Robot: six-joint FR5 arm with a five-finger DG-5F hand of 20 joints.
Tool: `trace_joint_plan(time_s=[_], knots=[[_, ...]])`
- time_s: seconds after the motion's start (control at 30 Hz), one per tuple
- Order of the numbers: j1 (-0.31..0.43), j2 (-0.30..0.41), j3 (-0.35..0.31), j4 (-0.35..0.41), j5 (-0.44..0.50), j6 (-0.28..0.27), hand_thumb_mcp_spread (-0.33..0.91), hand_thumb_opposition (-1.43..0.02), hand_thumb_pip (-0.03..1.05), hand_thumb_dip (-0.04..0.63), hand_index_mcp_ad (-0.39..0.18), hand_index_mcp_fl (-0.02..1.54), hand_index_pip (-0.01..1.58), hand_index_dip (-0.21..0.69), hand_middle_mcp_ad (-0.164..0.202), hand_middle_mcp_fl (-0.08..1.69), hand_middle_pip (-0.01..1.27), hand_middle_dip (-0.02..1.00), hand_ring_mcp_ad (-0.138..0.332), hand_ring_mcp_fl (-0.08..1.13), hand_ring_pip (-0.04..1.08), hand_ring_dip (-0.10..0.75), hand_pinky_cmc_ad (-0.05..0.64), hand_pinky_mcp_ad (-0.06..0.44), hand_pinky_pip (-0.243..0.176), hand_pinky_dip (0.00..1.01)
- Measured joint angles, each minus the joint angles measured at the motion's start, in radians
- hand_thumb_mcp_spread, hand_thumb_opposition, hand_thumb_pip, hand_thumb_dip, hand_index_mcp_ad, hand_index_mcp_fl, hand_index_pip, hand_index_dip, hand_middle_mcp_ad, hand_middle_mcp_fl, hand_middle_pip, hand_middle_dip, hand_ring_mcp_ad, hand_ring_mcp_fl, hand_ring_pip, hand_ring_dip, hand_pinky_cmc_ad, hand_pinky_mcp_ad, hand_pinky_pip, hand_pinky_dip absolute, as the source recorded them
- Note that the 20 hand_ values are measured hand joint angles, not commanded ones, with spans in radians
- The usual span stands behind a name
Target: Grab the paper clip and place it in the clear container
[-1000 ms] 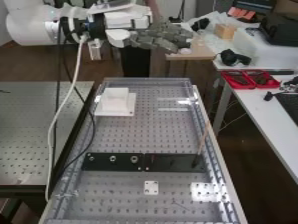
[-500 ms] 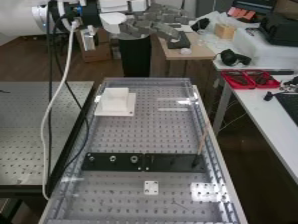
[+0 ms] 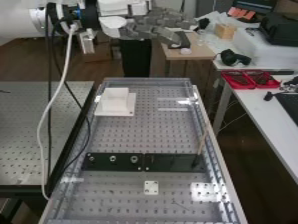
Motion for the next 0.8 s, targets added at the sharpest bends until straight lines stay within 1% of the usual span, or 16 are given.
trace_joint_plan(time_s=[0.17,0.33,0.8], knots=[[-0.003,0.007,-0.009,0.013,0.002,0.002,0.33,-0.71,0.37,0.161,-0.093,0.24,0.09,0.176,0.073,0.09,0.14,0.17,0.152,0.0,0.1,0.03,0.326,0.264,-0.075,0.38],[-0.004,0.01,-0.015,0.024,0.002,0.004,0.33,-0.71,0.37,0.159,-0.093,0.24,0.09,0.176,0.073,0.09,0.14,0.17,0.152,0.0,0.09,0.03,0.323,0.264,-0.075,0.38],[-0.009,0.017,-0.013,0.001,-0.014,0.001,0.33,-0.71,0.38,0.159,-0.093,0.24,0.09,0.178,0.073,0.09,0.14,0.17,0.152,0.0,0.09,0.03,0.326,0.264,-0.075,0.38]])
